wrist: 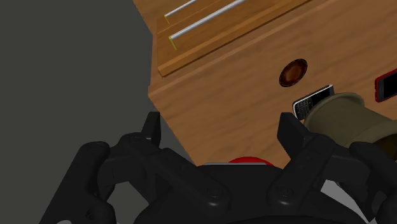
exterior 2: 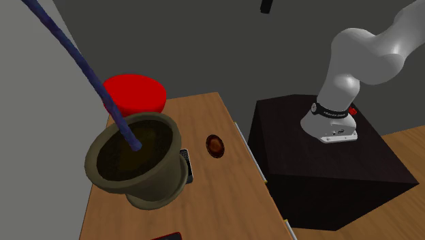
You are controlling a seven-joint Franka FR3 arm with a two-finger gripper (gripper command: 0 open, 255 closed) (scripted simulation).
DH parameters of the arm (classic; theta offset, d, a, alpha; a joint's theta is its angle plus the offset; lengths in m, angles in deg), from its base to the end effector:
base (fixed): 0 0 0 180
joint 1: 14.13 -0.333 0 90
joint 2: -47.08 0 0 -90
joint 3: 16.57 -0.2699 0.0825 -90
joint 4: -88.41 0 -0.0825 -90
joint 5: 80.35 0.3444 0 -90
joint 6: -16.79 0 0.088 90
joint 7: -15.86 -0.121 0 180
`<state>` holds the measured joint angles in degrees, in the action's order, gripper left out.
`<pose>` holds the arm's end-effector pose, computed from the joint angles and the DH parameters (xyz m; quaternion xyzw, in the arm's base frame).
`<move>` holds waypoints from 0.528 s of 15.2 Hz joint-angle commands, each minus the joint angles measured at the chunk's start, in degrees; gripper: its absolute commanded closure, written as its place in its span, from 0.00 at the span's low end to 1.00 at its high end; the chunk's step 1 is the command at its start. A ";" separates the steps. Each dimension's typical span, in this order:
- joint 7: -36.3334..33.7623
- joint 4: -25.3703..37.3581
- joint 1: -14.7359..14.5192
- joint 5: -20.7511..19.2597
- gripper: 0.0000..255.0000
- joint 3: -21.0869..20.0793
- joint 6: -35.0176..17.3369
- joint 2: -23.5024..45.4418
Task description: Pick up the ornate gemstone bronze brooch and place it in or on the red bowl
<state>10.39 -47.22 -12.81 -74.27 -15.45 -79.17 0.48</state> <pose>0.3056 -0.0026 0.5579 -0.9940 0.0684 -0.0585 0.0618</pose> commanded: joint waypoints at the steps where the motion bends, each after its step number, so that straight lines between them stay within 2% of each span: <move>1: 0.00 0.00 0.00 0.00 0.00 0.00 0.00 0.00; 8: -11.71 -6.67 -0.84 2.21 0.00 -11.10 -10.31 2.46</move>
<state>0.67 -52.99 -13.47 -72.43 -24.78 -88.04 2.67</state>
